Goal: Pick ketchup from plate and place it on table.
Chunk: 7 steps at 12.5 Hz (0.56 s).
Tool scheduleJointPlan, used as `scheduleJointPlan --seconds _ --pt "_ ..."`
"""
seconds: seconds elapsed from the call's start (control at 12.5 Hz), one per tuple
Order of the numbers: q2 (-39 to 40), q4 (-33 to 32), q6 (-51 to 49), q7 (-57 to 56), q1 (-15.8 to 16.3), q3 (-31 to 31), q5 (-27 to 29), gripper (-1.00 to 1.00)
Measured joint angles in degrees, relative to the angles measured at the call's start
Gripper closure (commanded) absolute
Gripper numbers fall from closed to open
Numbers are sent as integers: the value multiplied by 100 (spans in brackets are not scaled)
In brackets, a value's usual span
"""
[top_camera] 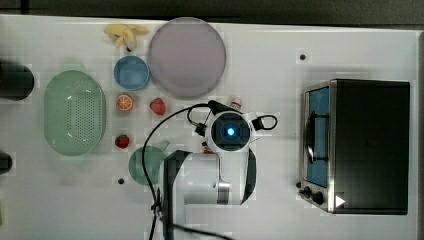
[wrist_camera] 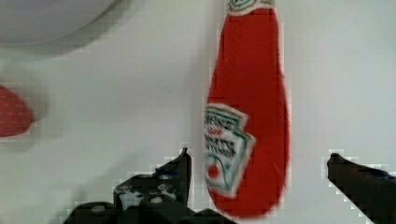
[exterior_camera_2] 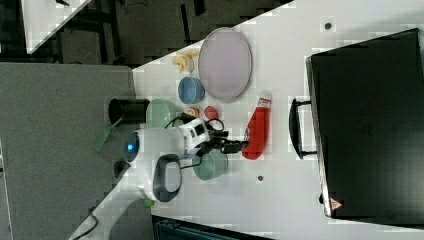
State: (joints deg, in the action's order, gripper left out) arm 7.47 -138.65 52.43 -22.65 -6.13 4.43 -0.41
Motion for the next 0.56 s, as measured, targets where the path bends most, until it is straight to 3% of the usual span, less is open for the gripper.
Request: scheduleJointPlan --seconds 0.32,0.56 --pt "-874 1030 -1715 1018 -2 184 5 -100" --pt "-1457 2305 -2933 1701 15 213 4 -100"
